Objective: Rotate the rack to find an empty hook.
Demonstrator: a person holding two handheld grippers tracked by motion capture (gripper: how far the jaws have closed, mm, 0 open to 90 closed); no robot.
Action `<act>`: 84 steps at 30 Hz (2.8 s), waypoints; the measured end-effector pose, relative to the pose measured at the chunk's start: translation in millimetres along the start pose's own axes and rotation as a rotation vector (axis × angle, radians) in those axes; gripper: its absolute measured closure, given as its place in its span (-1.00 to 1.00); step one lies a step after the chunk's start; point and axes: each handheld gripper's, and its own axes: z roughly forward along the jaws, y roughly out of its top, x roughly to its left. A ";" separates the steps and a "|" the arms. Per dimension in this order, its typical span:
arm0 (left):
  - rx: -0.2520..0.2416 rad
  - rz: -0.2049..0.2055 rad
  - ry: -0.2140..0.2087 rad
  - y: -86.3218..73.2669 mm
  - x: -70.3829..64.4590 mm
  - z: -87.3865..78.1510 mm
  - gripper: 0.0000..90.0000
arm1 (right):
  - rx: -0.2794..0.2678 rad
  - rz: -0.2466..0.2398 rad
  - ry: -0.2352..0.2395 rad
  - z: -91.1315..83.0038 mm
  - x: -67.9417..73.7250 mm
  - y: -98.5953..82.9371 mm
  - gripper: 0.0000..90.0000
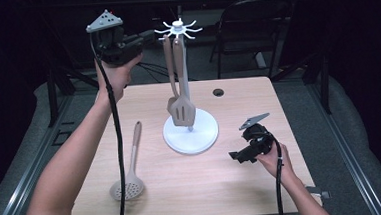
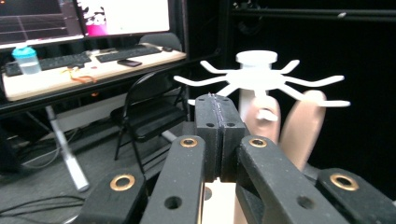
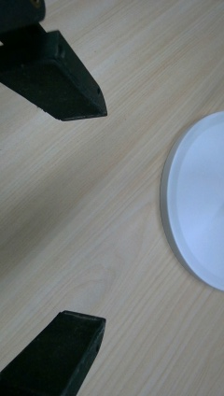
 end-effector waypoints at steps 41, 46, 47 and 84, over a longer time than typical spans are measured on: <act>0.038 0.041 -0.002 -0.1 -7.4 8.4 1.00 | 0.004 -0.005 -0.004 0.6 0.3 0.5 -0.97; 0.034 0.024 0.005 -0.5 -2.5 10.9 1.00 | 0.001 -0.010 -0.007 0.4 1.0 0.9 -0.97; 0.034 0.023 0.007 -0.3 -2.0 11.4 1.00 | -0.005 -0.010 -0.009 0.3 0.8 0.7 -0.97; 0.010 0.102 -0.058 2.3 -25.2 -11.9 1.00 | -0.001 -0.015 -0.011 0.1 1.1 2.1 -0.97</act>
